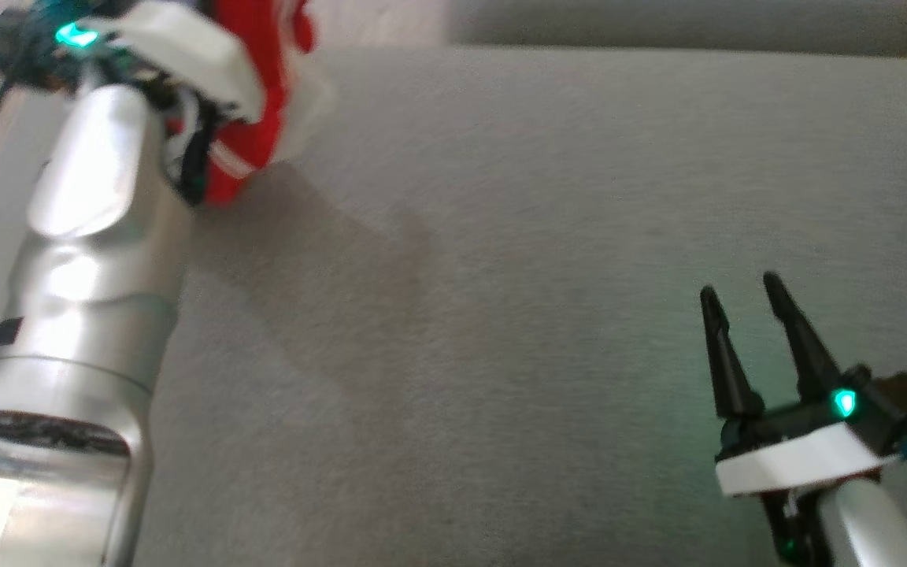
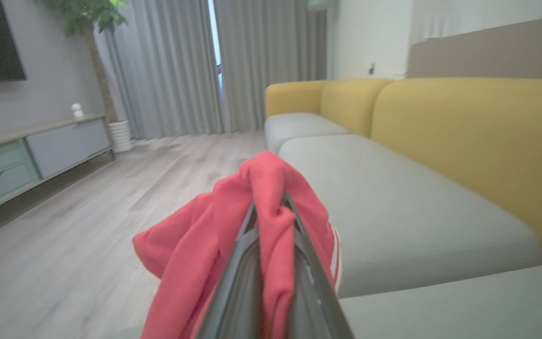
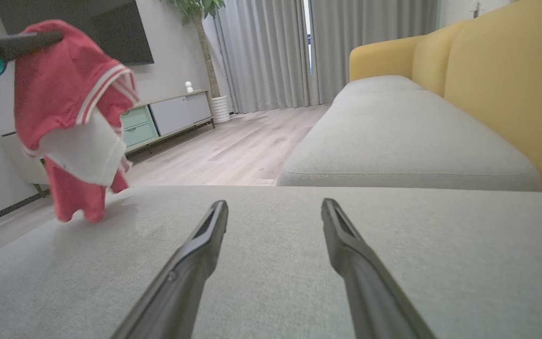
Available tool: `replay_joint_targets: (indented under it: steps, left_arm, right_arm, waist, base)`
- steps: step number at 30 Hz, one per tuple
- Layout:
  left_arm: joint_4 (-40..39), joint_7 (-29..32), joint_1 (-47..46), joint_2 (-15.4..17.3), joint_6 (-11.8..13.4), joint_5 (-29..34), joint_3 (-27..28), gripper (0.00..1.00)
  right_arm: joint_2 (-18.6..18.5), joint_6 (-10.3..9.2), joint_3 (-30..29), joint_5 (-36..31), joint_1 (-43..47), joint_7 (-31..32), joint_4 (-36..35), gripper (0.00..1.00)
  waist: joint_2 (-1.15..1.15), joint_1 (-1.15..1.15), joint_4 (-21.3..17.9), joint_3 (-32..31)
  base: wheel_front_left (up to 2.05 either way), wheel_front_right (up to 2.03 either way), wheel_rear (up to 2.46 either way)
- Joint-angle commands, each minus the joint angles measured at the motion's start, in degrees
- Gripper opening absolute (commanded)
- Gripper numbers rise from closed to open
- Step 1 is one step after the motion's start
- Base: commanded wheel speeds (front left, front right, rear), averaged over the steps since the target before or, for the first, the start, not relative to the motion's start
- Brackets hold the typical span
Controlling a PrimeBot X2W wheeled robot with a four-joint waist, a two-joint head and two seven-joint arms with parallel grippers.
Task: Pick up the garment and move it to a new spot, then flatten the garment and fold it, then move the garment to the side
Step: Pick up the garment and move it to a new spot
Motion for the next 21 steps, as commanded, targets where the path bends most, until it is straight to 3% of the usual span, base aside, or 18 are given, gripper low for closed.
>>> replay_joint_targets:
  steps: [1, 6, 12, 17, 21]
  left_arm:
    - [-4.2, 0.6, -3.0, 1.8, -0.3, -1.4, -0.6, 0.00]
    - [-13.6, 4.0, -0.8, 2.4, -0.3, -8.6, -5.4, 0.00]
    - [-21.0, 9.4, 3.7, 1.9, -0.3, -14.5, -8.7, 0.00]
    - [-19.2, 12.0, 10.6, 0.5, 0.0, -14.9, -12.0, 0.00]
    - [-14.1, 9.0, 16.2, -0.2, 1.4, -13.8, -13.8, 0.00]
  right_arm:
    - [0.5, -0.04, 0.8, 0.3, 0.6, -0.6, -1.4, 1.00]
    - [2.3, -0.04, 1.5, -0.1, 1.9, -0.6, -1.1, 1.00]
    - [3.3, -0.04, 1.7, 0.0, 1.2, -0.6, -1.6, 1.00]
    - [4.4, -0.04, 2.1, 0.5, -0.4, -0.6, -2.2, 1.00]
    - [5.2, -0.04, 3.5, 0.9, -2.4, -0.6, -2.2, 1.00]
  waist:
    - [0.00, 0.02, -6.2, -5.7]
    - [0.00, 0.02, -12.1, -8.2]
    - [0.00, 0.02, -18.6, -6.3]
    - [0.00, 0.02, -22.3, -2.0]
    - [0.00, 0.02, -25.0, 2.2]
  base:
    - [0.00, 0.00, 0.00]
    - [0.00, 0.00, 0.00]
    - [0.00, 0.00, 0.00]
    - [0.00, 0.00, 0.00]
    - [0.00, 0.00, 0.00]
